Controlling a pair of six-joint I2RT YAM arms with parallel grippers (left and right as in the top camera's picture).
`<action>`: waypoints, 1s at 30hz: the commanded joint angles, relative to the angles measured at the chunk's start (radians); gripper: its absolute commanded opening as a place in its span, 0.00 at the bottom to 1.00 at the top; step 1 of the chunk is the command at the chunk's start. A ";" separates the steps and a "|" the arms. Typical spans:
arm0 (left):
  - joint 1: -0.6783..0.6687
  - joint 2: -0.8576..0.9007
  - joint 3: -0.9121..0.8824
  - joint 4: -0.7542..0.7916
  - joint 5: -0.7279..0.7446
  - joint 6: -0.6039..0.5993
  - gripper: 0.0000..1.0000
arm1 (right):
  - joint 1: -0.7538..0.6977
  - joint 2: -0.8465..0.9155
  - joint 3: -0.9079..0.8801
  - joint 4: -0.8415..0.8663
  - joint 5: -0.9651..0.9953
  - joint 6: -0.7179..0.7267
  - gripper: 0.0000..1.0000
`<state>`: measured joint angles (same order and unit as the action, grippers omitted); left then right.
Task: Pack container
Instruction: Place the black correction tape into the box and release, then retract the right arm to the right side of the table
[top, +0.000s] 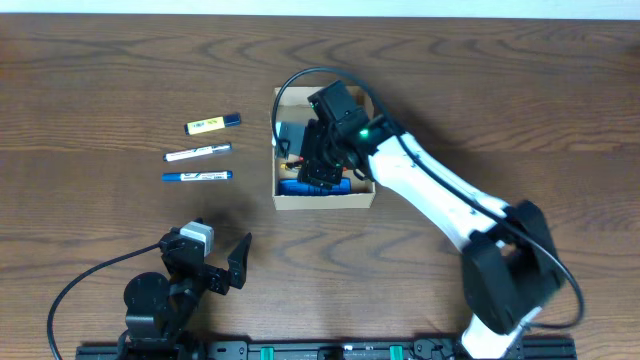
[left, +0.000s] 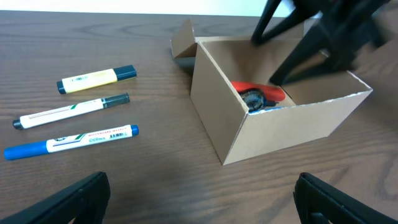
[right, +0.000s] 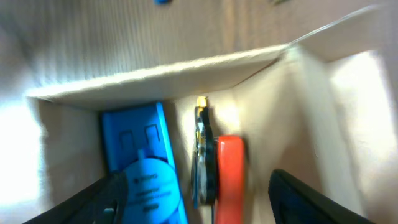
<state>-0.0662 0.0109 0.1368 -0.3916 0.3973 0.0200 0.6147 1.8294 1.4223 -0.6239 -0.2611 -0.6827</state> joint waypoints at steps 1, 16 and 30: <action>0.006 -0.006 -0.021 0.001 0.014 0.003 0.95 | 0.002 -0.184 0.048 -0.036 -0.019 0.119 0.72; 0.006 -0.006 -0.021 0.000 0.014 0.002 0.95 | -0.225 -0.604 0.047 -0.557 0.078 0.398 0.99; 0.006 -0.006 -0.021 0.001 0.014 0.002 0.95 | -0.274 -0.760 0.036 -0.712 0.077 0.379 0.99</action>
<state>-0.0662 0.0109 0.1368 -0.3916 0.3977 0.0200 0.3496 1.0637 1.4689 -1.3270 -0.1833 -0.3061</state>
